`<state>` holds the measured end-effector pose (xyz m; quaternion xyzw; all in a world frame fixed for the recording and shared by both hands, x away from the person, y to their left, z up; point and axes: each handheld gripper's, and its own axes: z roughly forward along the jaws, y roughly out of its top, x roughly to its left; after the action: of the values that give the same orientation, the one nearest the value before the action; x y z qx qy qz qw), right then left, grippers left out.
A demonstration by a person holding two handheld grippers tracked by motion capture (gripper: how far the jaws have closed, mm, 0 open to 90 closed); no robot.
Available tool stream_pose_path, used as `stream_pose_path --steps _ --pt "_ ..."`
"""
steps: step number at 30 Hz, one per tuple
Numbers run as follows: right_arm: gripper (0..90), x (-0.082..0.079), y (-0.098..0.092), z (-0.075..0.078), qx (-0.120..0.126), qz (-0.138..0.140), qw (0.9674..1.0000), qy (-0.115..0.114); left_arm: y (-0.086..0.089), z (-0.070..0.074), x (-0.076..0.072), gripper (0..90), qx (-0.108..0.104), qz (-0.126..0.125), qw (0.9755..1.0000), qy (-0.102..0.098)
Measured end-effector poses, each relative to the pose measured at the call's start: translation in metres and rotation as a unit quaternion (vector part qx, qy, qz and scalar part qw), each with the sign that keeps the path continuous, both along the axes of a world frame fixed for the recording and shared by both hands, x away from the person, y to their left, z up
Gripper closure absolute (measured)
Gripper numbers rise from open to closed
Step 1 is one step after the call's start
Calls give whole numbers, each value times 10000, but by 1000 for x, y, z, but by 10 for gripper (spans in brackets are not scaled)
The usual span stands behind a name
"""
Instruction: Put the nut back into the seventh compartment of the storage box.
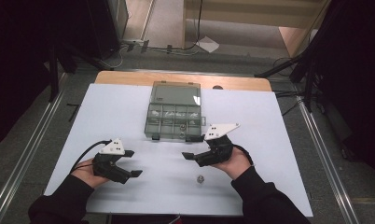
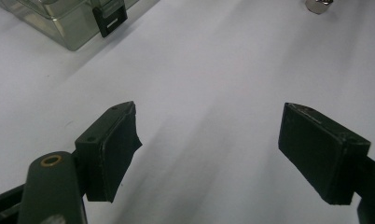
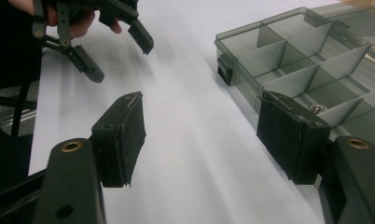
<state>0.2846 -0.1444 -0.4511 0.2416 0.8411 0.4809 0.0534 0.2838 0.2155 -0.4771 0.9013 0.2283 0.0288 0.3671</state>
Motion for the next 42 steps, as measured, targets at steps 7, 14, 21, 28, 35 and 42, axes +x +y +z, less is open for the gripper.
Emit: stream_pose_path --steps 7,14,21,28,35,42 --pt "337 -10 -3 -3 12 68 9999 73 0 0 0 197 -13 3 10000 -11" --pt "342 -16 -9 -6 2 120 9999 102 0 0 0 197 -12 7 10000 -9" --pt "345 -20 -15 -11 12 148 9998 153 0 0 0 197 -11 7 10000 -10" --pt "345 -22 -19 -14 -71 194 9997 135 0 0 0 197 -14 20 10000 -18" --pt "344 -25 -20 -18 -107 285 9993 219 0 0 -1 197 -12 16 10000 -23" --pt "333 -28 -22 -20 -100 329 9991 229 0 0 -1 197 -14 17 10000 -13"
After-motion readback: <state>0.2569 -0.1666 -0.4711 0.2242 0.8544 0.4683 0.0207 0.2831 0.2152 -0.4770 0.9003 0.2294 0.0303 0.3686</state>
